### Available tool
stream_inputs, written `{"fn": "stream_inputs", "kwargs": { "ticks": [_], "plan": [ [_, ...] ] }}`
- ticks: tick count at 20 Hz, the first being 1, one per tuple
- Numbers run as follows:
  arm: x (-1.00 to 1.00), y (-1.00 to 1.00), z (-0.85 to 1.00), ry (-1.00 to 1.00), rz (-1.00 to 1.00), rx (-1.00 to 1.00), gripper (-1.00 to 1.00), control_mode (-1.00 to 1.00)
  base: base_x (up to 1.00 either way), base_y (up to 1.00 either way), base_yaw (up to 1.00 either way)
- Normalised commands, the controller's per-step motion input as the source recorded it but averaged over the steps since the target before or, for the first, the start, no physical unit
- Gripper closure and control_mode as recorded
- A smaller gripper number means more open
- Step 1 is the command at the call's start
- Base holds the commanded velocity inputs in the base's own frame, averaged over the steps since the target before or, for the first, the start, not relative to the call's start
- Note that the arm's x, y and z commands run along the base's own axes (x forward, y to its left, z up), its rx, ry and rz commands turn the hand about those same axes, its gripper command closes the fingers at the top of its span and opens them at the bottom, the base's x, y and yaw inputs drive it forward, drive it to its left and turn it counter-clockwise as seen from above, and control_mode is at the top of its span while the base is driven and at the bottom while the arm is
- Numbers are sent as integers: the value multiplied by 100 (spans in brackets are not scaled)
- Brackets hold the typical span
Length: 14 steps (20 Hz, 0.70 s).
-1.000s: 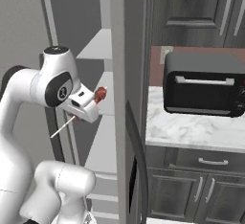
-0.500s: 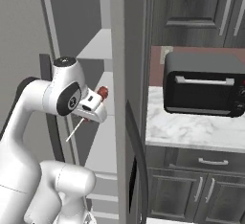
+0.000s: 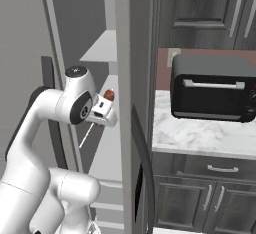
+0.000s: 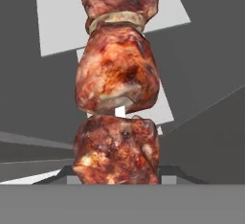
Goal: Store the kebab skewer in the freezer for long-term storage. Close the freezer door after placing the cooked food.
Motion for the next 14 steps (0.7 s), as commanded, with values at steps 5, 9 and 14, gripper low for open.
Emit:
{"fn": "stream_inputs", "kwargs": {
  "ticks": [5,9,14],
  "plan": [
    [38,0,-20,-6,6,0,100,-100,0,0,0],
    [42,0,-21,-12,1,-1,100,-100,0,0,0],
    [47,-5,-6,-2,1,0,100,-100,0,0,0]
  ]
}}
